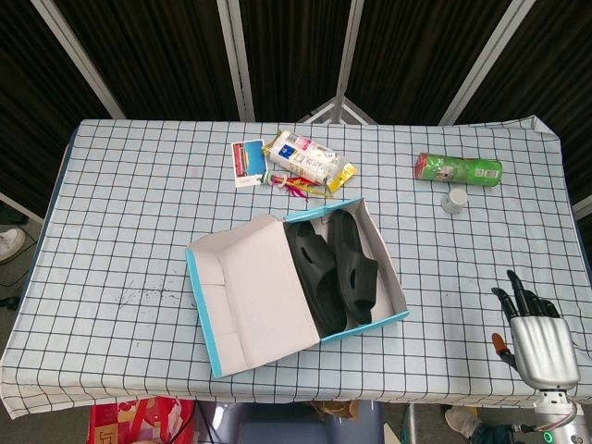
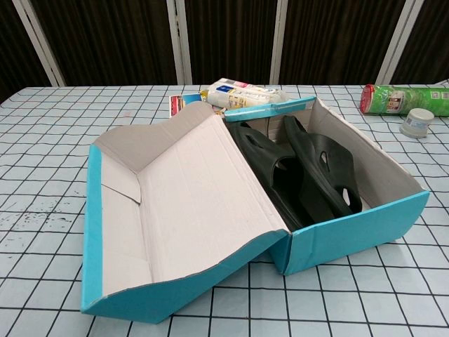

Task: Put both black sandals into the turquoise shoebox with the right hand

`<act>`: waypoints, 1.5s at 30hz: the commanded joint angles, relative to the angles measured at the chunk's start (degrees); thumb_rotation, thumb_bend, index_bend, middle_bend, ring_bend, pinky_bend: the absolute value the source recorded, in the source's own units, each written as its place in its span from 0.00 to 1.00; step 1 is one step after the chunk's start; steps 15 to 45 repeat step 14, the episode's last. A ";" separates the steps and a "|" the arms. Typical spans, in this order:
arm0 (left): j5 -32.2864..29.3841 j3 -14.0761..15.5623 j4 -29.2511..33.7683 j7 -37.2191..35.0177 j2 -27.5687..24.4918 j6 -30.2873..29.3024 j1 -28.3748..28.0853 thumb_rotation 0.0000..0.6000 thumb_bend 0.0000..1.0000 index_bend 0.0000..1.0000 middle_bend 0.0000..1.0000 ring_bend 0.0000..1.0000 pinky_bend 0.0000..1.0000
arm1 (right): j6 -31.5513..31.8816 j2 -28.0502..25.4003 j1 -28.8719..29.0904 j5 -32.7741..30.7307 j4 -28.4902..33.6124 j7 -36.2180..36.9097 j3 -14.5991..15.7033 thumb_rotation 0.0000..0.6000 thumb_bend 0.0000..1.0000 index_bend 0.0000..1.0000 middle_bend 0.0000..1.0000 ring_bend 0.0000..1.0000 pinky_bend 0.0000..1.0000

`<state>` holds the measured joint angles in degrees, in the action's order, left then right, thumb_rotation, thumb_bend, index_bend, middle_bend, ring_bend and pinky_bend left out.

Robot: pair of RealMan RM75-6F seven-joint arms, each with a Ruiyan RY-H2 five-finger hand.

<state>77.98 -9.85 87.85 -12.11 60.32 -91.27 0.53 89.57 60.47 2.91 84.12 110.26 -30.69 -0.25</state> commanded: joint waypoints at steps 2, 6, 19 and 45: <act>-0.27 0.12 0.88 1.31 -0.27 0.46 -0.25 1.00 0.37 0.16 0.06 0.03 0.13 | 2.60 1.83 -1.71 0.18 -3.50 0.17 -0.62 1.00 0.30 0.24 0.08 0.23 0.31; 0.16 0.21 1.04 2.01 -0.05 0.12 -0.33 1.00 0.37 0.16 0.06 0.03 0.13 | 3.42 2.70 -2.35 0.82 -5.39 2.53 -0.75 1.00 0.30 0.24 0.08 0.23 0.31; 0.54 -0.02 -0.13 1.89 0.68 -0.12 -0.74 1.00 0.37 0.16 0.06 0.03 0.13 | 4.70 2.77 -3.05 2.10 -6.23 5.56 -1.44 1.00 0.30 0.24 0.08 0.23 0.31; 0.54 -0.02 -0.13 1.89 0.68 -0.12 -0.74 1.00 0.37 0.16 0.06 0.03 0.13 | 4.70 2.77 -3.05 2.10 -6.23 5.56 -1.44 1.00 0.30 0.24 0.08 0.23 0.31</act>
